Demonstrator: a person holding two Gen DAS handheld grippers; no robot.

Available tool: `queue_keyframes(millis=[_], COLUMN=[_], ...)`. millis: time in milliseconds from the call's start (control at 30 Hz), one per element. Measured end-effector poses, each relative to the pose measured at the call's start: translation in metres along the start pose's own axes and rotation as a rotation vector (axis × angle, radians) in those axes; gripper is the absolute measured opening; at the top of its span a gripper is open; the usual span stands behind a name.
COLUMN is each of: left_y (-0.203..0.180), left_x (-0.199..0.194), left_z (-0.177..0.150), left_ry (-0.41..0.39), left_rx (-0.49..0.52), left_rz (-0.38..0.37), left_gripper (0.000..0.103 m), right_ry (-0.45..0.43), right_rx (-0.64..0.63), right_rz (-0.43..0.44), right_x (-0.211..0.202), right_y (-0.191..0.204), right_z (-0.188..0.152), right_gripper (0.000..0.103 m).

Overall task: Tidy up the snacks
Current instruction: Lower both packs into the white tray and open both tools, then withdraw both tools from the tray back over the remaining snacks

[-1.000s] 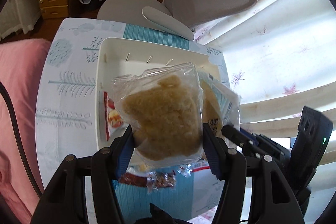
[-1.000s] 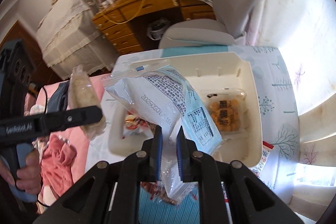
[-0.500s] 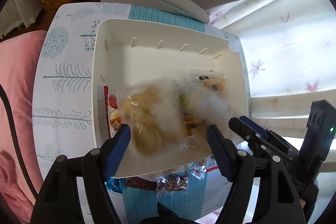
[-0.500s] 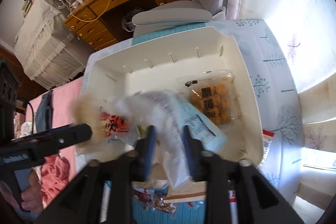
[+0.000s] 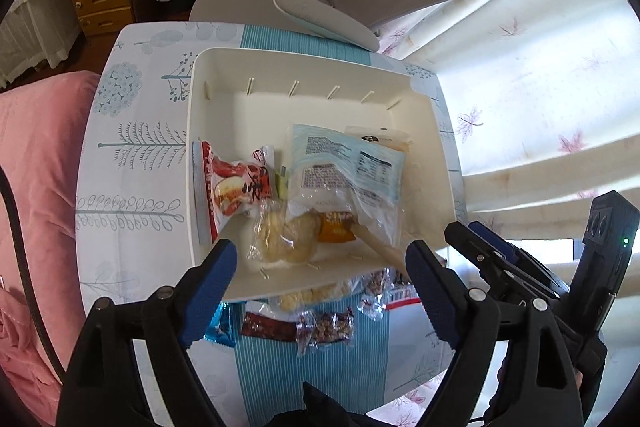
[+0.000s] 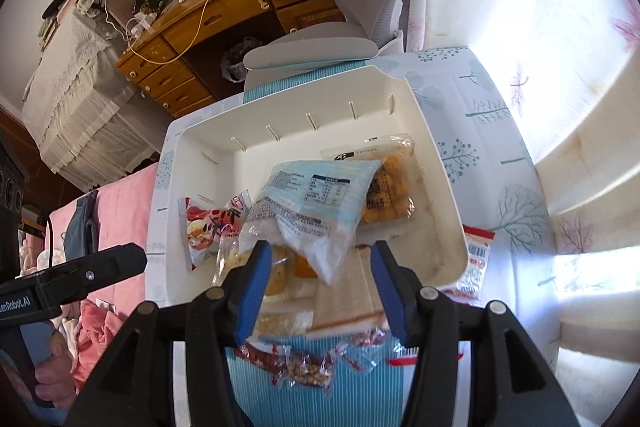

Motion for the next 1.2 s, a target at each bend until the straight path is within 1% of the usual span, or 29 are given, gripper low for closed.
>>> queue_keyframes(millis=[167, 267, 433, 533, 633, 667, 700, 733, 767, 800, 933, 1033, 1133, 1200], left_y=[-0.013, -0.019, -0.025, -0.029, -0.035, -0.037, -0.039, -0.041, -0.044, -0.047, -0.056, -0.061, -0.060, -0.059], left_x=[-0.017, -0.024, -0.032, -0.037, -0.038, -0.039, -0.038, -0.037, -0.036, -0.033, -0.021, -0.007, 0.006, 0.015], left_z=[-0.014, -0.024, -0.044, -0.057, -0.068, -0.072, -0.074, -0.078, -0.081, -0.086, -0.101, -0.111, -0.121, -0.127], left_ry=[-0.036, -0.051, -0.060, -0.079, -0.081, -0.084, -0.085, -0.085, -0.085, -0.086, -0.082, -0.080, -0.076, -0.067], left_rx=[0.027, 0.034, -0.001, -0.017, -0.041, -0.050, -0.055, -0.061, -0.066, -0.070, -0.074, -0.078, -0.100, -0.123], left_rz=[0.008, 0.026, 0.042, 0.068, 0.074, 0.072, 0.072, 0.076, 0.080, 0.085, 0.111, 0.134, 0.158, 0.167], left_gripper=[0.086, 0.086, 0.085, 0.085, 0.085, 0.085, 0.085, 0.085, 0.086, 0.086, 0.086, 0.086, 0.086, 0.086], right_ry=[-0.022, -0.036, -0.035, -0.026, -0.031, -0.034, -0.037, -0.038, -0.039, -0.040, -0.019, 0.013, 0.047, 0.088], right_rx=[0.012, 0.007, -0.008, -0.035, -0.066, -0.073, -0.080, -0.086, -0.092, -0.097, -0.122, -0.154, -0.171, -0.177], right_rz=[0.016, 0.029, 0.040, 0.050, 0.061, 0.068, 0.074, 0.078, 0.081, 0.083, 0.097, 0.101, 0.088, 0.072], right_x=[-0.018, -0.028, -0.040, -0.045, -0.052, -0.053, -0.054, -0.055, -0.055, -0.055, -0.050, -0.040, -0.027, -0.017], right_y=[-0.005, -0.009, -0.016, -0.019, -0.023, -0.025, -0.028, -0.031, -0.034, -0.038, -0.053, -0.065, -0.080, -0.090], right_z=[-0.013, -0.020, -0.031, -0.037, -0.042, -0.043, -0.044, -0.046, -0.047, -0.048, -0.053, -0.057, -0.063, -0.067], right_gripper=[0.054, 0.060, 0.061, 0.062, 0.062, 0.063, 0.066, 0.068, 0.073, 0.075, 0.075, 0.076, 0.076, 0.077])
Point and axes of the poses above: each gripper's, at about its wrist camera, not at the fingertips, and x roughly the way its jaws point, y to its left, z to its top, the point moved 6 cm from there along x, roughly the way its jaws point, and after that the axes turned 12 degrees about x, right-handed, at the moved point
